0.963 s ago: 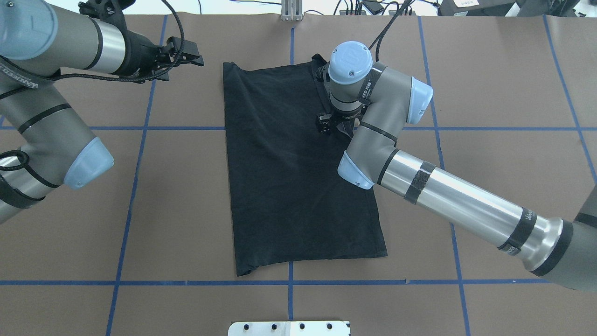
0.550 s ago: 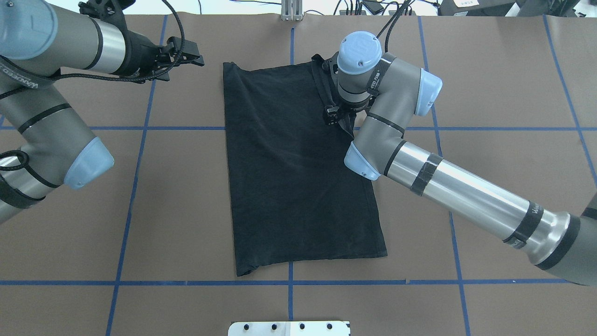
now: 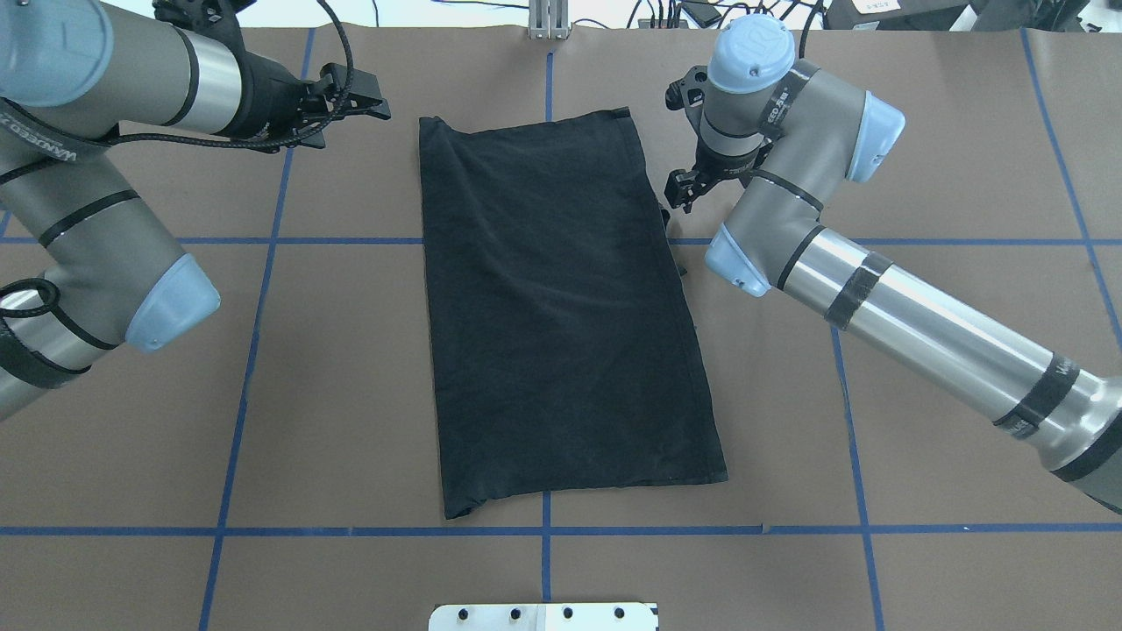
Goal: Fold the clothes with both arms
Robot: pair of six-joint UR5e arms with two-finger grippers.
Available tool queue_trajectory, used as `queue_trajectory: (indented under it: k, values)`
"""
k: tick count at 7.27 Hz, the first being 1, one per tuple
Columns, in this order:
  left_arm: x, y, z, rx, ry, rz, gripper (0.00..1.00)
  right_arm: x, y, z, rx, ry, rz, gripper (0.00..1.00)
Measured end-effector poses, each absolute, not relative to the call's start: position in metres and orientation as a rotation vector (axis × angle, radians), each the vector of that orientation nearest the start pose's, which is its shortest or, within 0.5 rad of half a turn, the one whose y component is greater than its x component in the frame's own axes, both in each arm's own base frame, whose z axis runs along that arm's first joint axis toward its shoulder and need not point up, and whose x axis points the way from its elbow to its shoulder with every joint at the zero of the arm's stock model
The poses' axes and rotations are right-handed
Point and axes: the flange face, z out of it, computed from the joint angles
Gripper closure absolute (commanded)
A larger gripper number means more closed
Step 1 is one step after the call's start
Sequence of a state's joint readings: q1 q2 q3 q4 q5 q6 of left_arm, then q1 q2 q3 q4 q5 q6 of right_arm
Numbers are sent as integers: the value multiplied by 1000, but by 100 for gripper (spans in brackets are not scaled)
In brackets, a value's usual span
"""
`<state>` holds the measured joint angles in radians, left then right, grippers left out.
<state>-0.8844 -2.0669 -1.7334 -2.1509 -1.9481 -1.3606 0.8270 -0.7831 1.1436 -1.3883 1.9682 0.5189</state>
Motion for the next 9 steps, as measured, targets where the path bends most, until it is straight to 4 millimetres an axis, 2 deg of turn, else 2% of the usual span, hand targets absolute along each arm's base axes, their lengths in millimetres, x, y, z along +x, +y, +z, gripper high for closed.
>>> queue_trajectory:
  k: [1, 3, 4, 6, 7, 9]
  values:
    - [326, -551, 232, 358, 1219, -348, 0, -466, -659, 345, 203, -645, -322, 0]
    - [326, -551, 232, 359, 1219, -349, 0, -465, -666, 316, 221, -676, -312, 0]
    - [325, -551, 232, 359, 1219, -350, 0, -470, -667, 303, 227, -686, -304, 0]
    - [325, -552, 234, 357, 1216, -351, 0, -499, -669, 284, 221, -682, -306, 0]
    - [326, -552, 235, 356, 1214, -351, 0, -512, -671, 281, 213, -671, -311, 0]
    - [326, -553, 236, 354, 1212, -351, 0, -524, -672, 292, 191, -649, -315, 0]
